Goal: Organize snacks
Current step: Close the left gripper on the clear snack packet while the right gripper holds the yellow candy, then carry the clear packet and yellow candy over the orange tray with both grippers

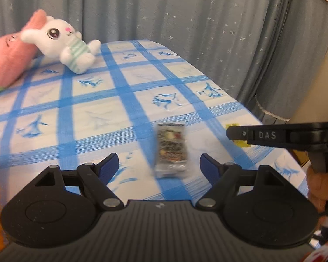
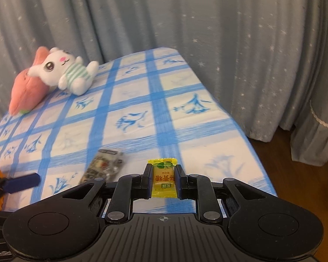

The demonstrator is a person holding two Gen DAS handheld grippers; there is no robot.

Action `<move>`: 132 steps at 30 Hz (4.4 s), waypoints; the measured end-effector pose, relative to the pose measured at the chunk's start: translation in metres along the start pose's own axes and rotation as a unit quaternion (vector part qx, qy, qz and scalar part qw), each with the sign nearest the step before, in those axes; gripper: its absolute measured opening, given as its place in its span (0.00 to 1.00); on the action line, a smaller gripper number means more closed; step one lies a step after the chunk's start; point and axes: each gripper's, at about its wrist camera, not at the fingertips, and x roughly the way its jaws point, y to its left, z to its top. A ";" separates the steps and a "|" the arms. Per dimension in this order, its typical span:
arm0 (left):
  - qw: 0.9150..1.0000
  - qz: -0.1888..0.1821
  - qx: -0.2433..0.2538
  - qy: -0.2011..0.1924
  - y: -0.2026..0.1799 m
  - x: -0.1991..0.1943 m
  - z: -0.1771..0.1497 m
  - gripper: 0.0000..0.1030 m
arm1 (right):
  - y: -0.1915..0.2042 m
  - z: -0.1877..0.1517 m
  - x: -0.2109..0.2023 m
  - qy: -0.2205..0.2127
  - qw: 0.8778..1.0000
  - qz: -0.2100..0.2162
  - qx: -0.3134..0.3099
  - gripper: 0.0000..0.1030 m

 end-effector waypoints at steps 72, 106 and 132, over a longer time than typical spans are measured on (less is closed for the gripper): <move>0.993 0.082 -0.073 -0.036 -0.012 -0.309 -0.156 0.33 | 0.117 -0.185 -0.249 -0.019 0.995 0.038 -0.086 0.20; 0.977 0.159 -0.126 -0.060 0.068 -0.356 -0.168 0.33 | 0.218 -0.188 -0.242 -0.028 0.978 0.120 -0.166 0.20; 0.975 0.163 -0.137 -0.058 0.120 -0.352 -0.149 0.33 | 0.271 -0.172 -0.211 -0.019 0.972 0.145 -0.186 0.20</move>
